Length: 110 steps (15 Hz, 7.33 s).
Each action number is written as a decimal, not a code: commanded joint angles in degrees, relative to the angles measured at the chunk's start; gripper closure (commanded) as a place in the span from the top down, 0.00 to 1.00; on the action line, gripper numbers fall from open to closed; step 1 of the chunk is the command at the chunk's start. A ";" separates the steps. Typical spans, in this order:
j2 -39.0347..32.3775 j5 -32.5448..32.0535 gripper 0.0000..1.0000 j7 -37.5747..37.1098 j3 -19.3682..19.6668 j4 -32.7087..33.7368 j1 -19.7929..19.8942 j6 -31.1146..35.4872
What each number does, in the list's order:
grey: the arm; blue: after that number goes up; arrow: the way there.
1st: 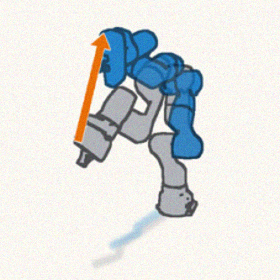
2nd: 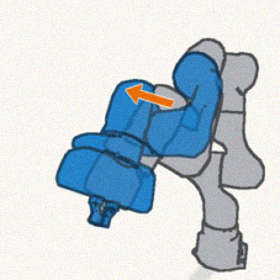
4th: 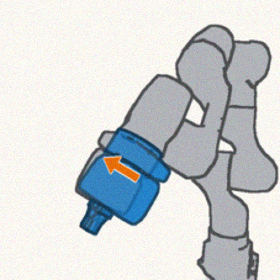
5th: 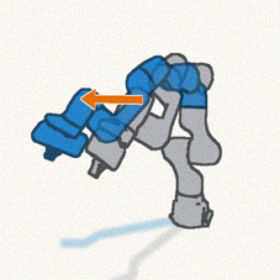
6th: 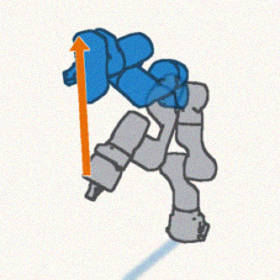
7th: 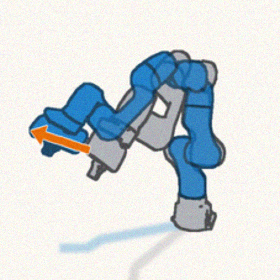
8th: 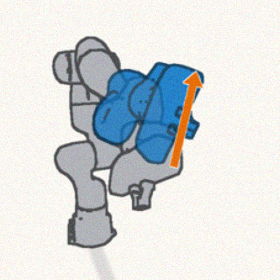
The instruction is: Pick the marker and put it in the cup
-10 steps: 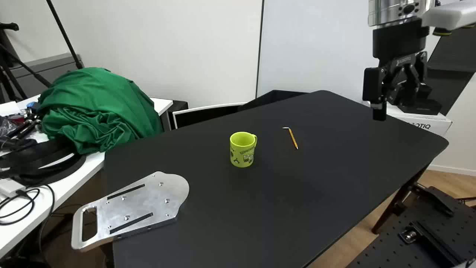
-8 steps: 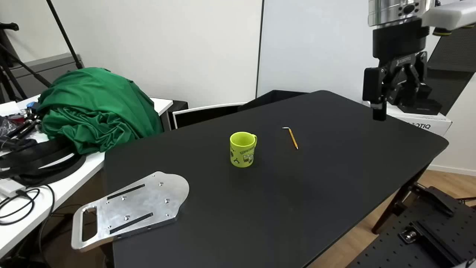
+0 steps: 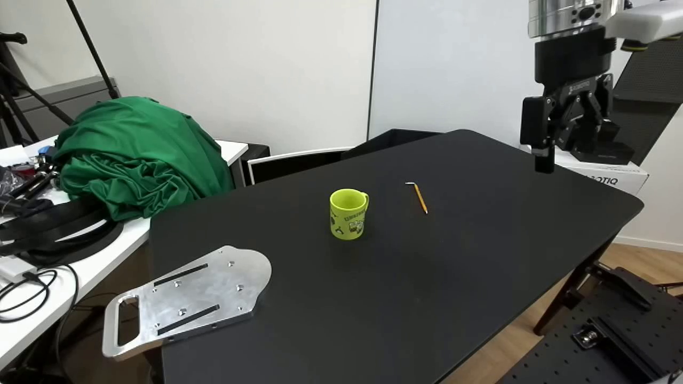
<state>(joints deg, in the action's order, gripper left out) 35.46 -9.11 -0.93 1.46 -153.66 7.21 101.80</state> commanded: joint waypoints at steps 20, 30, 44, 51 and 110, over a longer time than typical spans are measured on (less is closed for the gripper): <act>-46.51 9.91 1.00 -20.71 7.53 46.26 2.95 25.17; -57.99 12.61 1.00 -18.46 8.06 48.88 1.50 26.94; -67.23 8.69 1.00 -23.78 11.83 49.21 0.20 32.19; -72.87 12.68 1.00 -20.12 10.51 49.49 1.73 35.03; -80.47 25.81 0.02 -18.26 7.70 58.22 7.00 38.23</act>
<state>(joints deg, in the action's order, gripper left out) -44.86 15.56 -15.81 8.86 -98.18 14.66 142.46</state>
